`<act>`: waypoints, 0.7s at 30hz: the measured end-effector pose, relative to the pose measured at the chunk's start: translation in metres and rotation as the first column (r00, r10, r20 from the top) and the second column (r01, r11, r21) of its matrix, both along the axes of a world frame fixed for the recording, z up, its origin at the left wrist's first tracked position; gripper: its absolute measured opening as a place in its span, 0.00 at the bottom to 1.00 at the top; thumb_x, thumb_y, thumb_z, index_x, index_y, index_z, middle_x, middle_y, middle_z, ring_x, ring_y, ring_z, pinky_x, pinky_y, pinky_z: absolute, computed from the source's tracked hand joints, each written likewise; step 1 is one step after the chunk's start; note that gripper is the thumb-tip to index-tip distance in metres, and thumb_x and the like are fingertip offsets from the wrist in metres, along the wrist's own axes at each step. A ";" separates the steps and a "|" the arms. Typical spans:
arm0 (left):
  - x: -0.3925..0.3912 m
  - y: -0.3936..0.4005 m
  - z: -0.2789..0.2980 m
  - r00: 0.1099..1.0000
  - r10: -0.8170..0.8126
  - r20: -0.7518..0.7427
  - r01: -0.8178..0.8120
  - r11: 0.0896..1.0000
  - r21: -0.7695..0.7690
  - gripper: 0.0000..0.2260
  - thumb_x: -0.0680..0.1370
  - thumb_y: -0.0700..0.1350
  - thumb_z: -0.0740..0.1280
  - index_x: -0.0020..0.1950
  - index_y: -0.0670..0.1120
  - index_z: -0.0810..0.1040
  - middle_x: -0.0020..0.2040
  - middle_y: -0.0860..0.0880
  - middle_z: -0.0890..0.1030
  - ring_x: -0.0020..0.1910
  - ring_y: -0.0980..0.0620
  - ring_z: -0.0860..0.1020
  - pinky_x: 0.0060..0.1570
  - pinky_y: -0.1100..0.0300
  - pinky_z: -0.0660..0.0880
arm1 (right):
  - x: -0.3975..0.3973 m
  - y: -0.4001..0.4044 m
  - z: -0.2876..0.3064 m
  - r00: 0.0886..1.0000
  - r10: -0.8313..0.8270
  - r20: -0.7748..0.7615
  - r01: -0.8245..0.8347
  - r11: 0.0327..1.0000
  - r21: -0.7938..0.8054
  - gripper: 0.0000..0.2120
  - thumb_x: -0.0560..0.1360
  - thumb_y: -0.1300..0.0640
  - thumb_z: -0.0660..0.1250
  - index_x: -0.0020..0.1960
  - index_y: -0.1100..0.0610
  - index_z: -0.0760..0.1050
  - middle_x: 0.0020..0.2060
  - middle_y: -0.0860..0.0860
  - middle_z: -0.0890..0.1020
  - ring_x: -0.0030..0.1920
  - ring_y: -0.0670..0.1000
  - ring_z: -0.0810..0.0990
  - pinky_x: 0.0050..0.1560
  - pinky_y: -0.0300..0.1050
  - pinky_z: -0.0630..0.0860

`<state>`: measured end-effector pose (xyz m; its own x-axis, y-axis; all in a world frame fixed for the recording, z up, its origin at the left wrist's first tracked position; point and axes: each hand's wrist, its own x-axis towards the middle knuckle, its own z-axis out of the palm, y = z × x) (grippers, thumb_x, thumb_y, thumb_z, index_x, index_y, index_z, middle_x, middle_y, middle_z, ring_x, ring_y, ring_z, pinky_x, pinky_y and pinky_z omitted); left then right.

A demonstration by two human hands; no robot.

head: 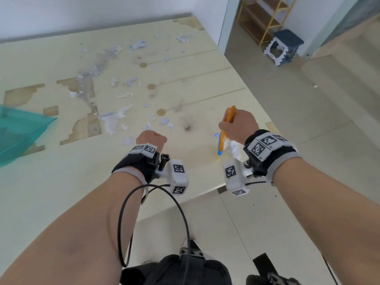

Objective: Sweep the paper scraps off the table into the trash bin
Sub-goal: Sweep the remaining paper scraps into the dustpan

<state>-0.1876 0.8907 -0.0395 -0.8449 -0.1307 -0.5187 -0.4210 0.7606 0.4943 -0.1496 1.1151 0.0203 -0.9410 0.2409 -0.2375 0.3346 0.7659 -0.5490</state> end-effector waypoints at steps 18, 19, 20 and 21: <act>-0.027 0.019 -0.011 0.993 -0.112 -0.046 0.109 0.992 -0.055 0.04 0.75 0.41 0.63 0.40 0.46 0.70 0.32 0.48 0.69 0.30 0.49 0.66 0.28 0.63 0.61 | -0.007 0.053 -0.016 0.995 -0.100 0.013 0.089 0.934 0.347 0.09 0.75 0.54 0.57 0.37 0.55 0.66 0.30 0.50 0.70 0.37 0.58 0.73 0.39 0.46 0.65; -0.028 0.019 -0.011 0.993 -0.112 -0.047 0.109 0.993 -0.054 0.04 0.75 0.41 0.63 0.40 0.46 0.70 0.34 0.47 0.70 0.34 0.47 0.68 0.28 0.63 0.61 | -0.007 0.046 -0.020 0.997 -0.071 0.023 0.060 0.950 0.308 0.08 0.75 0.54 0.58 0.38 0.56 0.68 0.29 0.50 0.71 0.37 0.58 0.73 0.38 0.45 0.65; -0.031 0.018 -0.012 0.992 -0.114 -0.048 0.111 0.992 -0.057 0.05 0.75 0.41 0.63 0.40 0.46 0.70 0.34 0.47 0.70 0.36 0.47 0.68 0.28 0.63 0.61 | -0.008 0.038 -0.024 0.999 -0.039 0.018 0.033 0.963 0.269 0.08 0.75 0.55 0.59 0.39 0.56 0.68 0.29 0.50 0.71 0.37 0.57 0.73 0.38 0.45 0.65; -0.033 0.017 -0.012 0.992 -0.114 -0.048 0.111 0.992 -0.061 0.05 0.76 0.41 0.63 0.39 0.46 0.70 0.34 0.47 0.70 0.38 0.48 0.69 0.28 0.63 0.61 | -0.010 0.029 -0.026 1.000 -0.013 0.001 0.012 0.974 0.226 0.07 0.74 0.55 0.60 0.38 0.56 0.68 0.29 0.50 0.71 0.37 0.57 0.73 0.37 0.44 0.66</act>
<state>-0.2208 0.9072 -0.0519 -0.8813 -0.0615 -0.4685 -0.3061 0.8297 0.4669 -0.1596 1.1441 -0.0060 -0.9370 0.3005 -0.1781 0.3464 0.8658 -0.3612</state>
